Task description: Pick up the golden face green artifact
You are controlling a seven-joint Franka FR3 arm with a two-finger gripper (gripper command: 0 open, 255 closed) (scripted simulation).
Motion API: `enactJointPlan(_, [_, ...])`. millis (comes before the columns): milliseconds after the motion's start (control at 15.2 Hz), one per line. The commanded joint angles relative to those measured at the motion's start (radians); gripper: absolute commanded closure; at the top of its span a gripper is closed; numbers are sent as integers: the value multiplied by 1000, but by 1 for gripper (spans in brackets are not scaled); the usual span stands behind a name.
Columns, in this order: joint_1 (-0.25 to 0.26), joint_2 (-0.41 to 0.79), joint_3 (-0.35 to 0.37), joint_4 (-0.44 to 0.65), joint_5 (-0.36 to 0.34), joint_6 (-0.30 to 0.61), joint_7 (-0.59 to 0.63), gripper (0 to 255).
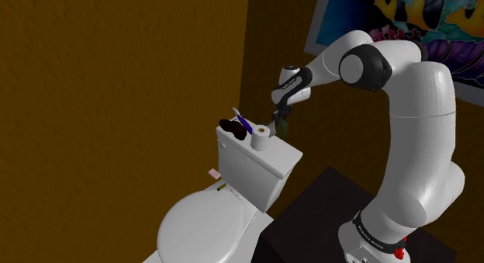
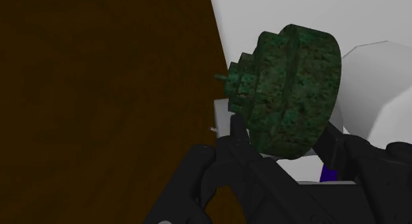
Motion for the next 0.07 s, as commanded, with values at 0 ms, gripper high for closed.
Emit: enactJointPlan(0, [-1,-8,-1,-2,-1,-6,-2,255])
